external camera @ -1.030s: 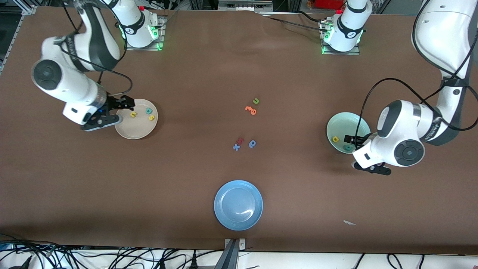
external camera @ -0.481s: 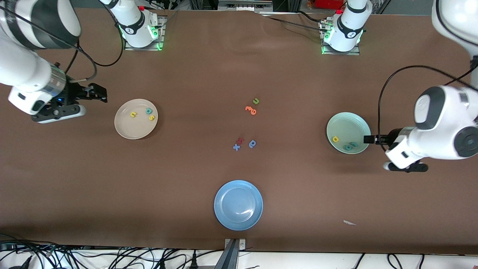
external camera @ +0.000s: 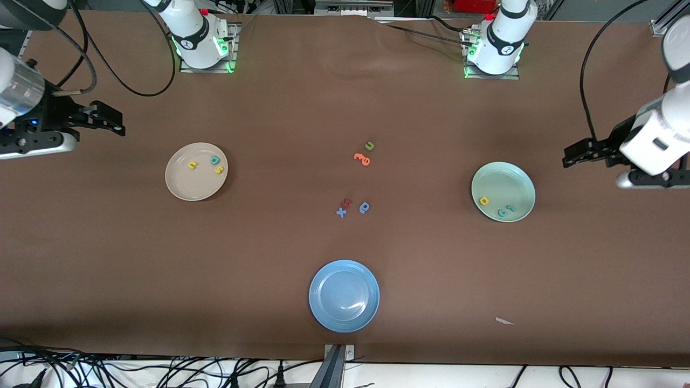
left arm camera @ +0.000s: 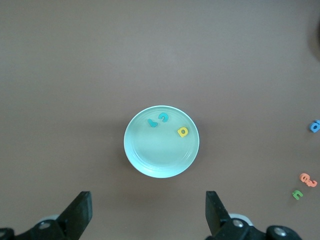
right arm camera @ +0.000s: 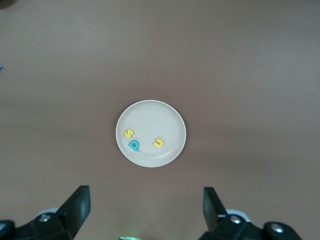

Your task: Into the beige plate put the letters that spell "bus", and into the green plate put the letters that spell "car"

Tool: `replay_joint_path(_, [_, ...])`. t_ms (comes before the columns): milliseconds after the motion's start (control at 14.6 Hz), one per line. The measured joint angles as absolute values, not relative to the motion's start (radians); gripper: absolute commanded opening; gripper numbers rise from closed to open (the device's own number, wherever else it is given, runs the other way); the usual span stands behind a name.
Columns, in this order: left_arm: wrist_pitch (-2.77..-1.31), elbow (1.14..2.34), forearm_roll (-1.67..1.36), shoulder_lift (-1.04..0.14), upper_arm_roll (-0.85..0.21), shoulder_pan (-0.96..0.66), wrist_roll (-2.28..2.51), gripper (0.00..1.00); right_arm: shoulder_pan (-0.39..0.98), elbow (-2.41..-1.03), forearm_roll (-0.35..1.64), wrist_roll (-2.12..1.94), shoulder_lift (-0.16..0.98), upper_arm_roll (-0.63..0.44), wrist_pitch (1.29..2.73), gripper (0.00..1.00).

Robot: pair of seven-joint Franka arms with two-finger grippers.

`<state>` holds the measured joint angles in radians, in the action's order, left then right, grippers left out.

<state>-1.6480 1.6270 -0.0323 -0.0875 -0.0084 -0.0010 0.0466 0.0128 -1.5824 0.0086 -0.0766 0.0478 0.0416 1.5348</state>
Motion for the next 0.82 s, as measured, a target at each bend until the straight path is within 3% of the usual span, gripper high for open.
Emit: replay_joint_path(824, [-1.675, 1.648, -0.032, -0.058, 0.018, -0.035, 0.047, 1.00, 0.012, -1.528, -0.041, -0.076, 0.068, 0.022, 1.497, 1.00])
